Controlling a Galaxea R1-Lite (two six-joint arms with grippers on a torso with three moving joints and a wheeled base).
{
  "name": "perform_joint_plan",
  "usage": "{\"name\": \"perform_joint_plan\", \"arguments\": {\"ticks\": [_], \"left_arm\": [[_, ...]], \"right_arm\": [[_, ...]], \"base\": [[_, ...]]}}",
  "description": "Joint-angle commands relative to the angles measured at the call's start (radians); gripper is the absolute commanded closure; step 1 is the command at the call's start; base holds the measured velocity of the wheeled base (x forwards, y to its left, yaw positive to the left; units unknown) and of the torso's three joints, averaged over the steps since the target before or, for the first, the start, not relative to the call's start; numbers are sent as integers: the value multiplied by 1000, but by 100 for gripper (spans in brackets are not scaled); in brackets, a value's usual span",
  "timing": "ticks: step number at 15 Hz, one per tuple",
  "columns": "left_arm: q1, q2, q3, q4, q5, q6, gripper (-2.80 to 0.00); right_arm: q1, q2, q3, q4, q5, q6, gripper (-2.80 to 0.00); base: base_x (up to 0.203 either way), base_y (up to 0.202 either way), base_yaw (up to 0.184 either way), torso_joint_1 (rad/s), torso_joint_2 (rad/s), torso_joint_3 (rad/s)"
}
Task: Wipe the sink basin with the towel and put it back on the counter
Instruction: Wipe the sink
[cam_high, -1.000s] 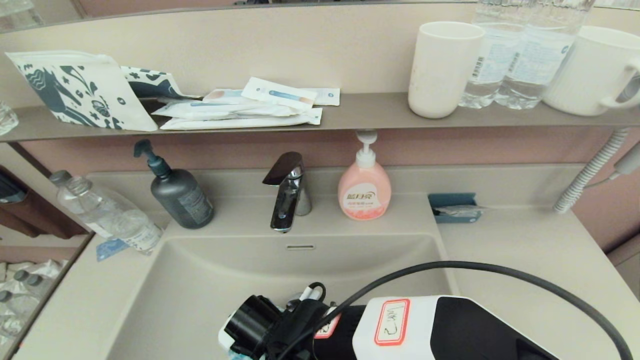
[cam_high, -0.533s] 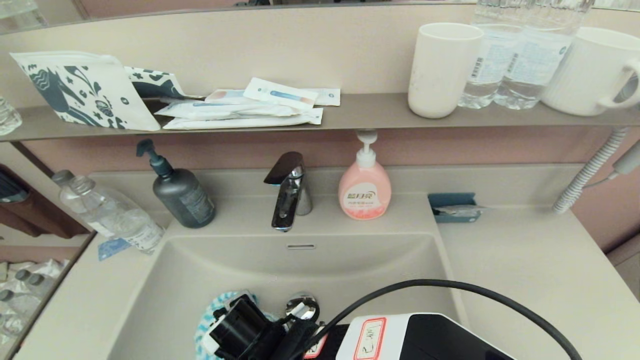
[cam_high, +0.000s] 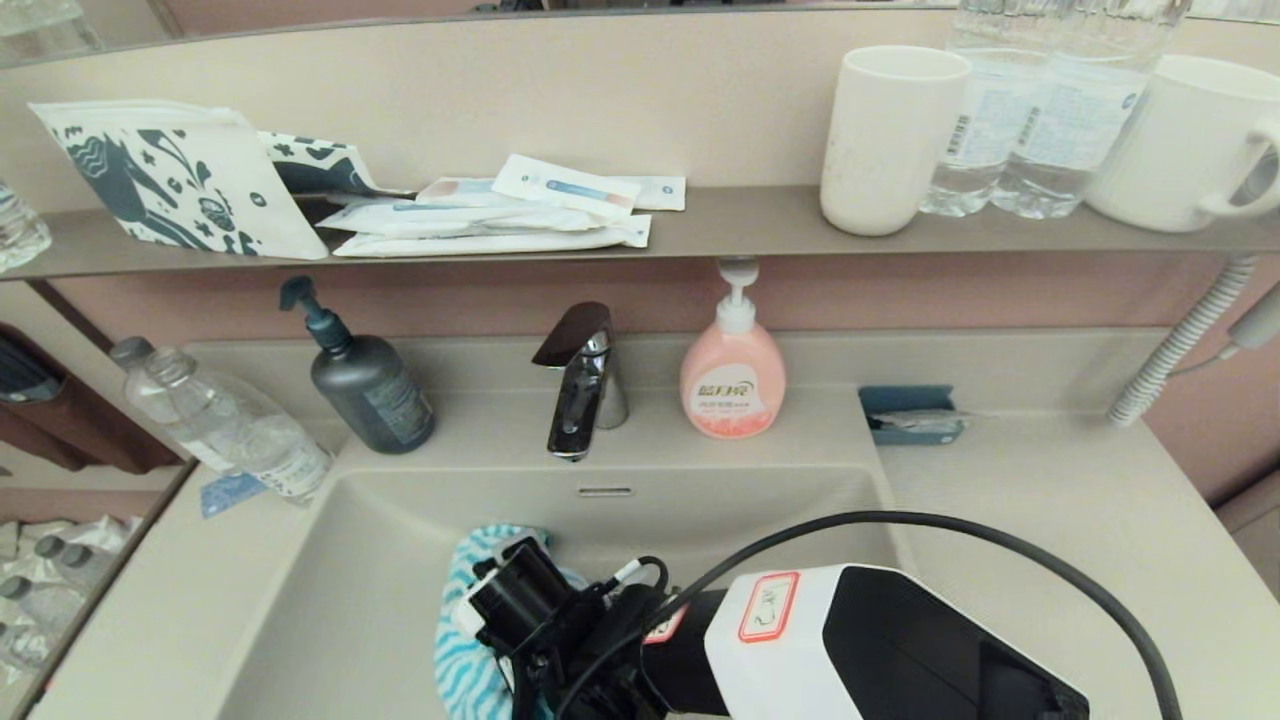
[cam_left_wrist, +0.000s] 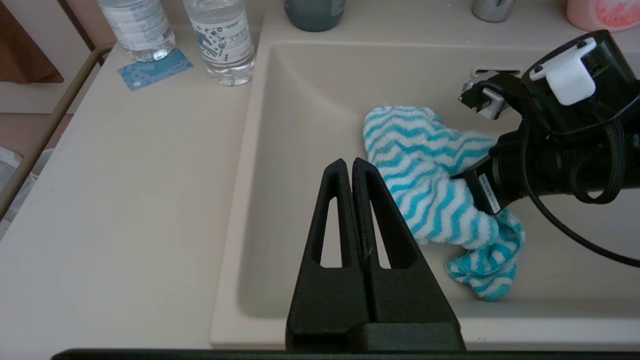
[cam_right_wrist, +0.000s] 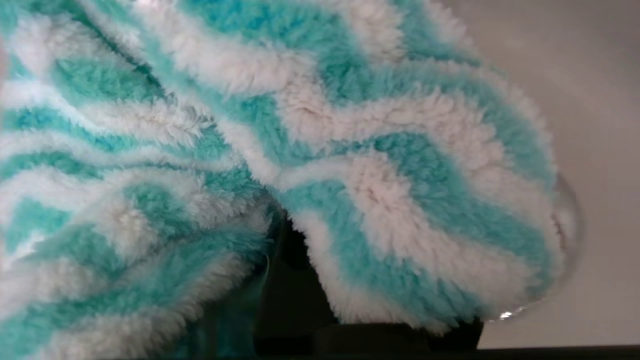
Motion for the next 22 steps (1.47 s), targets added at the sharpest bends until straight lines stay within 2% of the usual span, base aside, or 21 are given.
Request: {"name": "perform_joint_plan", "arguments": {"ticks": [1,6,9,16,20,22], "left_arm": [[0,1,0,0,1,-1,0],[0,1,0,0,1,-1,0],[0,1,0,0,1,-1,0],[0,1,0,0,1,-1,0],[0,1,0,0,1,-1,0],[0,1,0,0,1,-1,0]], "right_arm": [[-30,-31,4,56,-46,-2,0],[-79,-97,23,182,-127,20,0],[-77,-128,64,186,-122,40,0],[-67,-152,69,227,-125,40,0],[-75,-224,69,229,-127,71,0],[-79,-273,73,276,-128,75,0]], "base": [[0,0,0,0,0,0],[0,0,0,0,0,0],[0,0,0,0,0,0],[0,0,0,4,1,1],[0,0,0,0,0,0],[0,0,0,0,0,0]]}}
